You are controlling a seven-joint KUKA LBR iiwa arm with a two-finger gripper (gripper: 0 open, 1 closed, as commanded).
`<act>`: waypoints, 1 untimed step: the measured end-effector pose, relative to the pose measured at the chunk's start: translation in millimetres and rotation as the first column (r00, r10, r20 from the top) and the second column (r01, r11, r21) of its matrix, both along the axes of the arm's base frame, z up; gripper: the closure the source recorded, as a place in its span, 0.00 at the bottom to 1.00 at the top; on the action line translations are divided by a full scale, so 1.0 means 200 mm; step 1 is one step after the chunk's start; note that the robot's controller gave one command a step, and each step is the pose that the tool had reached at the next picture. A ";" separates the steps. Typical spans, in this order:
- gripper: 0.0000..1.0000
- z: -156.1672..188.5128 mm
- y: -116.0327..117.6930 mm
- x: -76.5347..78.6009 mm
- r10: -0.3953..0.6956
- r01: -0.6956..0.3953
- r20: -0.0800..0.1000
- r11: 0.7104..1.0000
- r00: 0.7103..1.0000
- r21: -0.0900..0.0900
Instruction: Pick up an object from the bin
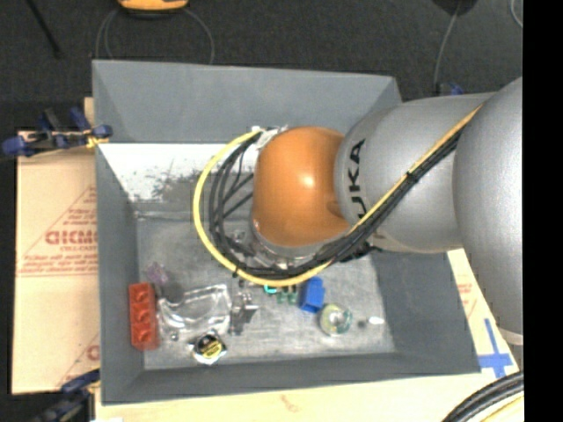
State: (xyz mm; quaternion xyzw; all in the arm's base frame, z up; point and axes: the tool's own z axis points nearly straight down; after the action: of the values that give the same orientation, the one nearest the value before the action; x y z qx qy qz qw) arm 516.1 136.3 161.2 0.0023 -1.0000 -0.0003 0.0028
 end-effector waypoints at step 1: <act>0.00 -0.32 0.13 -0.09 0.026 -0.026 0.020 1.000 0.999 0.002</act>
Offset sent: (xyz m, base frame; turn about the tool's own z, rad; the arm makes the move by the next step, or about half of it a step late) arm -0.0271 0.0316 -0.0808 -0.0294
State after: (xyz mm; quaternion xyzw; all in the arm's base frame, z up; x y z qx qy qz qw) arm 498.0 162.3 97.6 0.0152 -0.9999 -0.0013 -0.0071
